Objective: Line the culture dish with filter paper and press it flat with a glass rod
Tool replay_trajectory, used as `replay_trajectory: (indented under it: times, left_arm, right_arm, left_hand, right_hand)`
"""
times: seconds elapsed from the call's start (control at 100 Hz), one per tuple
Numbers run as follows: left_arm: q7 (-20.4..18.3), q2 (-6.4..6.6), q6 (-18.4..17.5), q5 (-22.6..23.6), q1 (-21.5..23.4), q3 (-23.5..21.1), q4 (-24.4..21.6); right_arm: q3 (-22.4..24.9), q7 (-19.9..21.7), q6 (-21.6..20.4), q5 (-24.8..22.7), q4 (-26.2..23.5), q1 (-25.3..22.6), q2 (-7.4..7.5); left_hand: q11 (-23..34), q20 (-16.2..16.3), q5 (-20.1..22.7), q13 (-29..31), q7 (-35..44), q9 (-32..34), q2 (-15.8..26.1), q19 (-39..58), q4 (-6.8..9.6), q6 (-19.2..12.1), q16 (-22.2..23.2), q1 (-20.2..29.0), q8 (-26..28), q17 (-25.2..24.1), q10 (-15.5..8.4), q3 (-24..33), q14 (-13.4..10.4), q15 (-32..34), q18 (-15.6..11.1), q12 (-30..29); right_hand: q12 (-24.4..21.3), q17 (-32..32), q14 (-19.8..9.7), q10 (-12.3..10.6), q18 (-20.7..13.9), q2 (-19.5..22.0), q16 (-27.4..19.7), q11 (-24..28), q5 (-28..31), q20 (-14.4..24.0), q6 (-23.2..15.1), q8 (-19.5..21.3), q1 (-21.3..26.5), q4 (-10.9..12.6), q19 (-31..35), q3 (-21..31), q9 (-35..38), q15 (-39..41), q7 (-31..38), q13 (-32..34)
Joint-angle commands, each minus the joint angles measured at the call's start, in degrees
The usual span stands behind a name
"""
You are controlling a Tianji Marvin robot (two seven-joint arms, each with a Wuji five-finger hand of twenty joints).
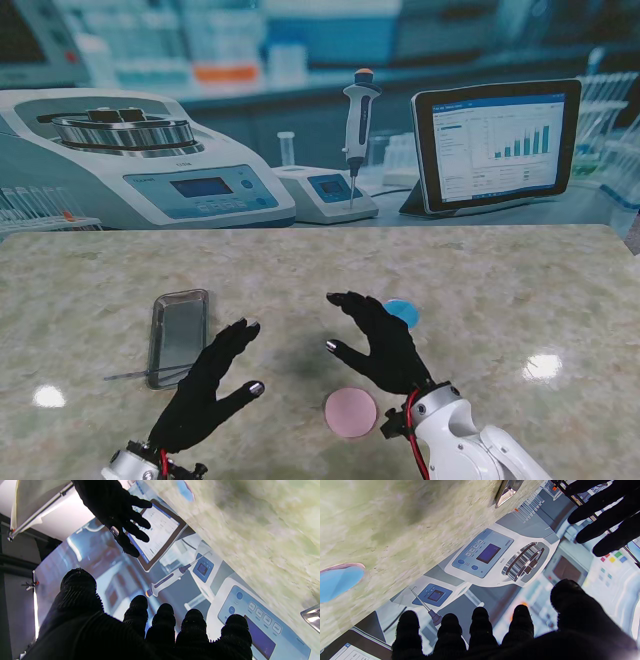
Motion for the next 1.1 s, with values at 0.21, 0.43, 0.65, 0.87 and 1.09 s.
replay_trajectory:
  times: [0.21, 0.43, 0.65, 0.87, 1.09]
  left_arm:
    - [1.18, -1.05, 3.68, -2.71, -3.33, 2.21, 1.5]
    - [2.72, -1.47, 5.47, -3.47, -4.64, 3.45, 2.01]
    - [3.34, -1.72, 6.74, -4.52, -5.31, 4.33, 2.51]
    - [3.69, -1.8, 7.51, -4.58, -5.35, 4.81, 2.34]
    - [3.54, -1.76, 7.65, -4.57, -5.2, 4.75, 1.87]
  right_arm:
    - [-1.7, 0.41, -0.94, 0.45, 2.07, 0.26, -0.23]
    - [-2.32, -0.23, -2.15, 1.21, 3.41, 0.41, -0.39]
    - [-2.06, -0.11, -3.18, 1.83, 3.75, 0.16, -0.38]
    - [-2.16, 0.04, -4.42, 3.39, 4.41, 0.72, -0.51]
    - [-2.08, 0.26, -5.04, 3.7, 4.59, 0.89, -0.49]
  left_hand:
    - [-1.02, -3.84, -1.39, -1.83, -0.99, -1.99, 2.08, -3.55, 2.02, -0.56, -1.05, 0.26, -0.37, 0.09, -2.06, -1.25, -2.03, -0.83, -2.41, -1.14]
    - [-1.18, -4.42, -1.87, -1.92, -1.09, -2.16, 2.7, -3.41, 2.01, -0.46, -0.8, 0.43, -0.39, 0.07, -2.24, -1.34, -2.27, -0.9, -2.53, -0.73]
    - [-1.86, -5.88, -1.66, -2.05, -3.87, -2.34, 3.82, -3.57, 1.71, -0.44, -2.24, -1.13, -1.95, 0.11, -2.68, -1.84, -2.66, -1.43, -2.79, -2.92]
    - [-1.77, -6.45, -1.52, -2.08, -3.39, -2.31, 4.01, -3.55, 1.67, -1.3, -2.78, -1.17, -1.68, 0.13, -2.95, -1.78, -2.69, -1.41, -2.75, -3.43]
    - [-1.68, -6.91, -1.49, -2.07, -3.15, -2.29, 4.22, -3.56, 1.64, -1.73, -3.08, -1.33, -1.54, 0.13, -3.08, -1.84, -2.72, -1.39, -2.7, -3.56]
  right_hand:
    - [-0.28, -0.99, -1.26, -2.67, -0.74, 2.21, -0.95, -2.31, 0.06, -0.99, -1.03, -2.24, -1.86, -0.05, -2.58, -1.22, -2.24, -2.18, -1.51, -1.62]
    - [-0.02, -0.9, -1.68, -2.84, -0.97, 2.76, -0.62, -2.92, 0.23, -0.62, -1.11, -3.86, -2.49, -0.46, -2.86, -1.33, -2.31, -1.99, -1.77, -1.5]
    - [-0.73, -0.61, -2.66, -3.43, -1.95, 2.74, -1.71, -4.82, 0.5, -0.64, -1.09, -8.25, -2.86, -0.66, -4.51, -1.04, -2.24, -2.74, -2.21, -1.72]
    - [-6.62, 0.64, -4.55, -4.86, -4.22, 2.7, -6.69, -5.86, 1.43, -2.13, 0.93, -22.76, -3.59, -0.71, -11.21, -0.7, -1.73, -3.34, -3.07, -1.61]
    - [-7.37, 0.7, -4.27, -5.16, -4.19, 2.52, -6.64, -5.83, 1.59, -1.95, -0.46, -24.37, -4.08, -0.75, -11.98, -0.67, -1.75, -3.27, -2.79, -1.74]
